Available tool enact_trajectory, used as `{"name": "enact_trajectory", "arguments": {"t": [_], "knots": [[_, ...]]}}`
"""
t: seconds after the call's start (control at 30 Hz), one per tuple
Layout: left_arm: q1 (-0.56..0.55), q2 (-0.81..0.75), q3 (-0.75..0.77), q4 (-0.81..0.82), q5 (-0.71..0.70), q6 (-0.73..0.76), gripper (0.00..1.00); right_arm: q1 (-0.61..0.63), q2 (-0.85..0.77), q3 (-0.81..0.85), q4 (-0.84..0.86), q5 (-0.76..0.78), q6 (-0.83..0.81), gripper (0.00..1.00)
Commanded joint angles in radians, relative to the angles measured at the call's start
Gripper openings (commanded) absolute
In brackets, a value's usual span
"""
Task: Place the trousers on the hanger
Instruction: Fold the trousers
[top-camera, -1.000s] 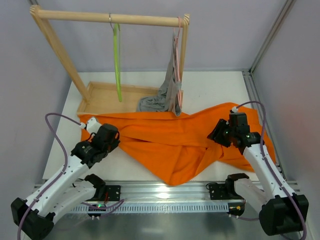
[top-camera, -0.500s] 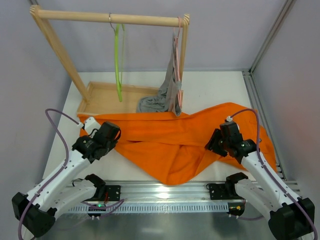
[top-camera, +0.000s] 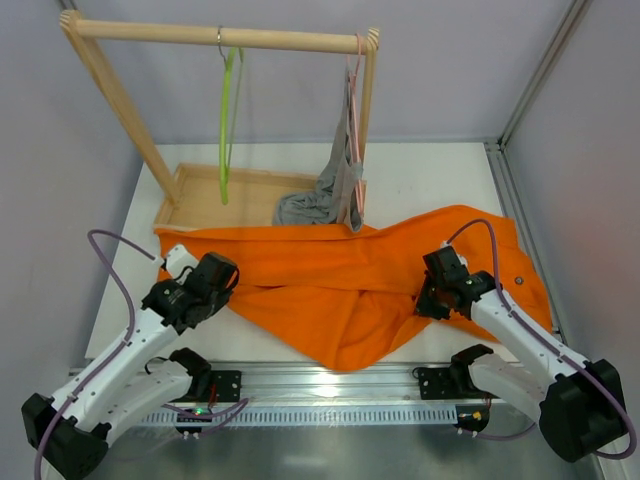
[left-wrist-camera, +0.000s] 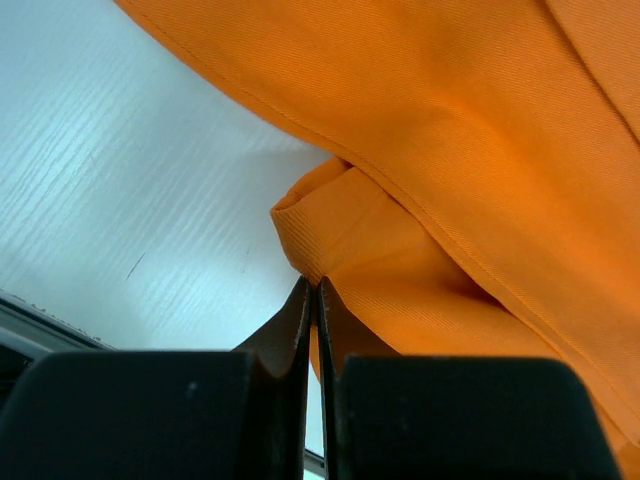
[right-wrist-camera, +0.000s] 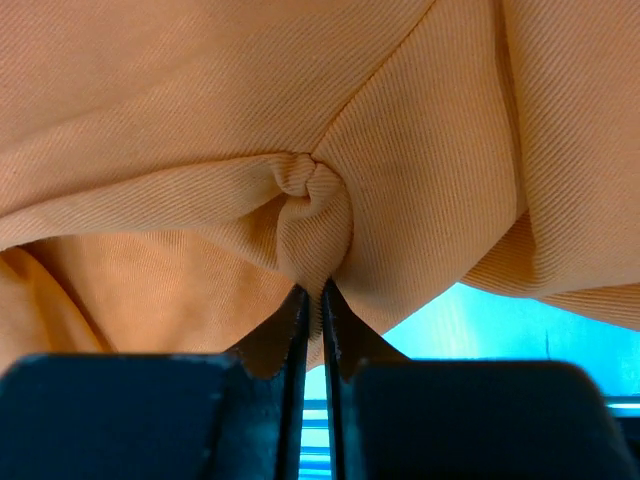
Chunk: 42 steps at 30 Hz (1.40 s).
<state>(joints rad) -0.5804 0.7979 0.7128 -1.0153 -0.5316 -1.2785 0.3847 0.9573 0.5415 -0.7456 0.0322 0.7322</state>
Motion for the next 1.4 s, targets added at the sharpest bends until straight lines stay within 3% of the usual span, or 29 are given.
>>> {"name": "enact_trajectory", "arguments": {"t": [0.0,0.03,0.23,0.43,0.63,0.87,1.13,1.27,1.37], "knots": [[0.002,0.018,0.083,-0.017,-0.071,0.022,0.00,0.009,-0.015,0.060,-0.043,0.044,-0.014,0.08],[0.002,0.038,0.106,-0.022,-0.082,0.039,0.00,0.010,-0.028,0.090,-0.057,0.058,-0.014,0.04],[0.002,0.060,0.229,-0.065,-0.185,0.142,0.00,0.010,-0.127,0.187,-0.150,0.182,0.019,0.04],[0.002,-0.028,0.237,-0.012,-0.174,0.228,0.00,0.010,-0.201,0.238,-0.221,0.253,0.055,0.04],[0.002,-0.103,0.287,-0.107,-0.208,0.289,0.00,0.010,-0.287,0.250,-0.242,0.290,0.059,0.04],[0.002,-0.164,0.339,-0.253,-0.261,0.246,0.00,0.009,-0.345,0.330,-0.259,0.293,0.038,0.04],[0.002,-0.094,0.580,-0.502,-0.416,0.163,0.00,0.008,-0.278,0.540,-0.291,0.256,-0.013,0.04],[0.002,-0.051,0.631,-0.560,-0.459,0.163,0.00,0.010,-0.288,0.514,-0.262,0.198,-0.027,0.04],[0.002,-0.019,0.614,-0.592,-0.505,0.140,0.00,0.010,-0.278,0.407,-0.180,0.172,-0.039,0.04]]}}
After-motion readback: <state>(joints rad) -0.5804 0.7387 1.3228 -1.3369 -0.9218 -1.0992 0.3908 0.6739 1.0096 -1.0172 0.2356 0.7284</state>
